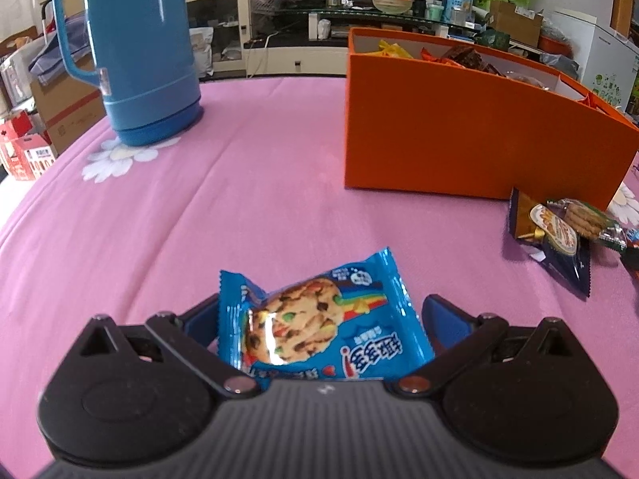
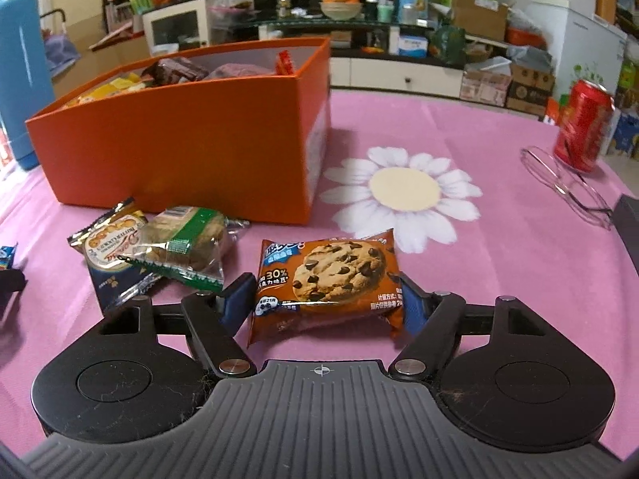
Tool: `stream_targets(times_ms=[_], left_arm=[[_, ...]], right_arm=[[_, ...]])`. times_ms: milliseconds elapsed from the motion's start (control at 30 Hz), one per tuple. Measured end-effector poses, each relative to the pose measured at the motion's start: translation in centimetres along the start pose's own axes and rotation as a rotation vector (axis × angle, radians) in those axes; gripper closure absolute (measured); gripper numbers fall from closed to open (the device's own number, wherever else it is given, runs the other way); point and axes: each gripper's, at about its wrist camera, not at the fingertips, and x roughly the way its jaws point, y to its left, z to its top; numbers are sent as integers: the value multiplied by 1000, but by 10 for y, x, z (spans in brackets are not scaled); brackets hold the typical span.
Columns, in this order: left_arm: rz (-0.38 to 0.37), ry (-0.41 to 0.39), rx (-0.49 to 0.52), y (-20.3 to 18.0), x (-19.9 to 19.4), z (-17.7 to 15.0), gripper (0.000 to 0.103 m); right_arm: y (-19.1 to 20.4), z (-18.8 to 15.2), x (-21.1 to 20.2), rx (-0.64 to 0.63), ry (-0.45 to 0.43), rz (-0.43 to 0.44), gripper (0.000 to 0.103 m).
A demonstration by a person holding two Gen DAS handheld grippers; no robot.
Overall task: Organize snacks
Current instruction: 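Grasp the orange chocolate-chip cookie packet with the right tool while the left tool holds the blue packet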
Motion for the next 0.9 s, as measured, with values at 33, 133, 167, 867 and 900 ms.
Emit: stream_targets(times_ms=[33,133,167,867,900], left_arm=[[-1,3,1,0,-1,0,1],[0,16,-5,1,-5,-1,1],[3,13,-10,2,-9,-1,1],[85,-6,-113,2,-14,-10,17],[70,-9,-106,2,-15,-9,30]], right_arm=[[-1,-2,-3,4,1,-3,37],[0,-6,-9,4,4,-8,37],[1,-7,-9,2,5,-8,37],[3,-4,-2,-16,-4,1,28],[3,-5,-4,-23,-9,3,42]])
